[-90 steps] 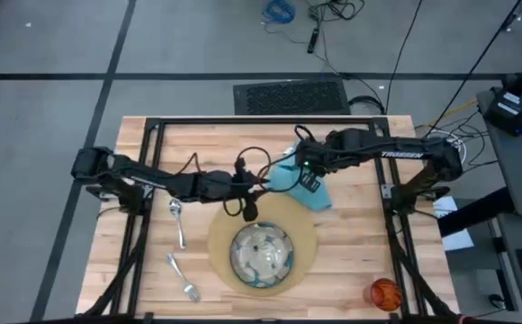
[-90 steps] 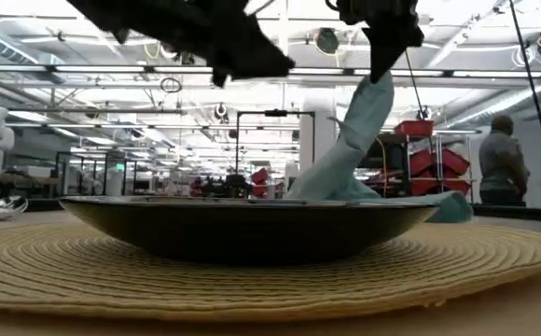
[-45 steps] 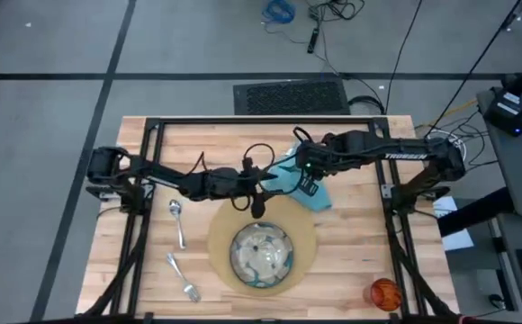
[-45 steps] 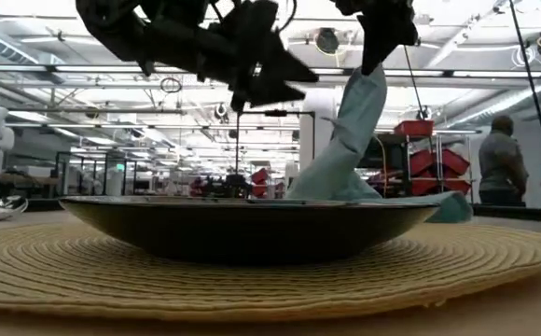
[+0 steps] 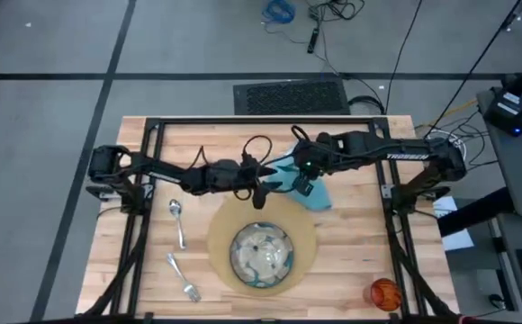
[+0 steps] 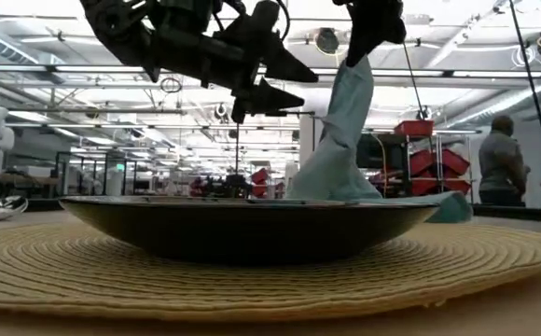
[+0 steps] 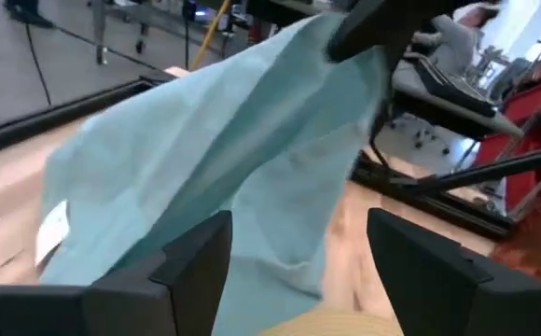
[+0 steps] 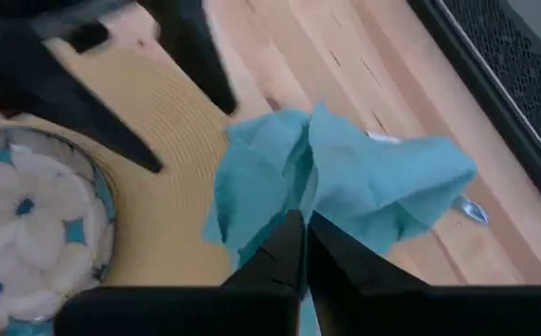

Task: Set table place
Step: Fold the blue napkin

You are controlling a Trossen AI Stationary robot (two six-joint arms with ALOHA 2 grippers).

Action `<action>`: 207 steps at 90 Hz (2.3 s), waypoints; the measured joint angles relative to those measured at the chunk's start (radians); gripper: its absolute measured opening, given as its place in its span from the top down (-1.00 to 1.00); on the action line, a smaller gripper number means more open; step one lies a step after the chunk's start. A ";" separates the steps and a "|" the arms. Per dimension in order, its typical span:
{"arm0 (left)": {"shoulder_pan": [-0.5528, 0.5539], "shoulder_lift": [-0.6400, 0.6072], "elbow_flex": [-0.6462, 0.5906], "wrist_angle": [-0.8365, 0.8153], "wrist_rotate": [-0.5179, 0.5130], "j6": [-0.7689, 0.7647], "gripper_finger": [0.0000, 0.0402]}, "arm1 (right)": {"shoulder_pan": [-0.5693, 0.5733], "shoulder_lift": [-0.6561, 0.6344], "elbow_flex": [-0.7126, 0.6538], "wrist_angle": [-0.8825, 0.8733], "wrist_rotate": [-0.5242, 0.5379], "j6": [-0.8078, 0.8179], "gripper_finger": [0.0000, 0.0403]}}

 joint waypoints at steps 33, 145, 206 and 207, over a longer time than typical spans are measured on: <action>0.016 0.000 0.000 -0.027 0.033 -0.011 -0.16 | 0.026 0.000 0.037 0.017 -0.003 -0.018 1.00; 0.014 0.000 0.000 -0.042 0.108 0.027 0.94 | 0.026 0.000 0.039 0.057 -0.003 -0.040 1.00; -0.052 -0.401 -0.001 -0.619 0.031 0.129 1.00 | -0.014 0.001 0.039 -0.079 0.049 -0.044 0.31; -0.055 -0.414 -0.001 -0.635 0.031 0.127 1.00 | -0.017 0.001 0.039 -0.080 0.055 -0.046 0.29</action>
